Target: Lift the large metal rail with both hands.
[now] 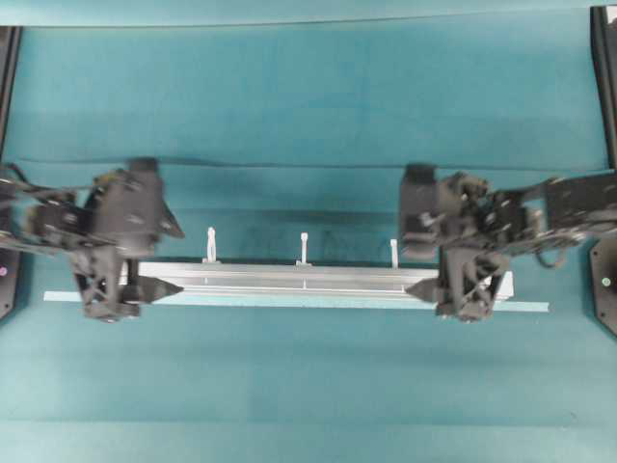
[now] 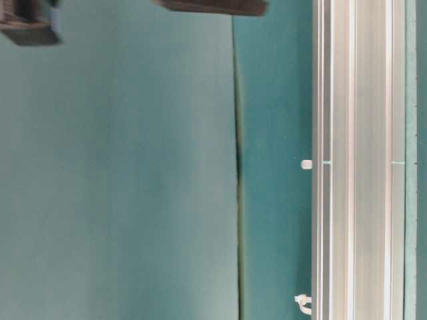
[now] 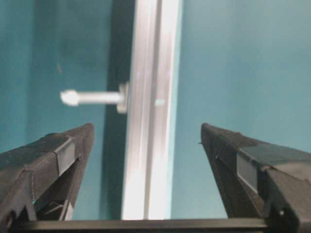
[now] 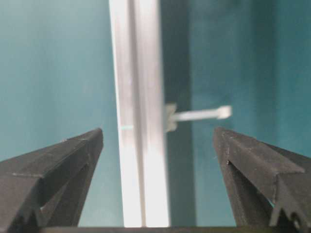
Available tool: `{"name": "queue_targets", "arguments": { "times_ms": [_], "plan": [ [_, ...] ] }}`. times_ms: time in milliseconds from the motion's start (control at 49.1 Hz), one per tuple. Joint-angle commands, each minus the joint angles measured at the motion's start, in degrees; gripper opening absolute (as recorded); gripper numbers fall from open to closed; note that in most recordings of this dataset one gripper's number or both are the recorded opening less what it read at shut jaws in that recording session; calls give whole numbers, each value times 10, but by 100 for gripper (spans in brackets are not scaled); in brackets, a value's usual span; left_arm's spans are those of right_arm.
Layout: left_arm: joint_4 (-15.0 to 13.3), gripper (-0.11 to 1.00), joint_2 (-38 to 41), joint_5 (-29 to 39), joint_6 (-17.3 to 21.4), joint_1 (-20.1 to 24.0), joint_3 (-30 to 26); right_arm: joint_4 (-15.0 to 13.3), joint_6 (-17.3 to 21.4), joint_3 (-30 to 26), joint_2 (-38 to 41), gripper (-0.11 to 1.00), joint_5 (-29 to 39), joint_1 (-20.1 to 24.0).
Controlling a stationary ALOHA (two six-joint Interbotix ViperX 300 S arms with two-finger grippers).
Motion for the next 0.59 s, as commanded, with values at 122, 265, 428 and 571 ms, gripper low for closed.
{"name": "queue_targets", "arguments": {
  "times_ms": [122,265,428,571],
  "plan": [
    [0,97,-62,-4,1,2,-4,-2,-1,-5,-69,94,-10,-6],
    [1,97,-92,-15,4,2,-2,-9,-7,-1,-106,94,-14,-7],
    [0,97,-127,-40,4,3,-2,-18,-8,5,-144,94,-16,-7],
    [0,97,-163,-51,3,4,-1,-23,-8,11,-174,94,-29,-7]
  ]
}}
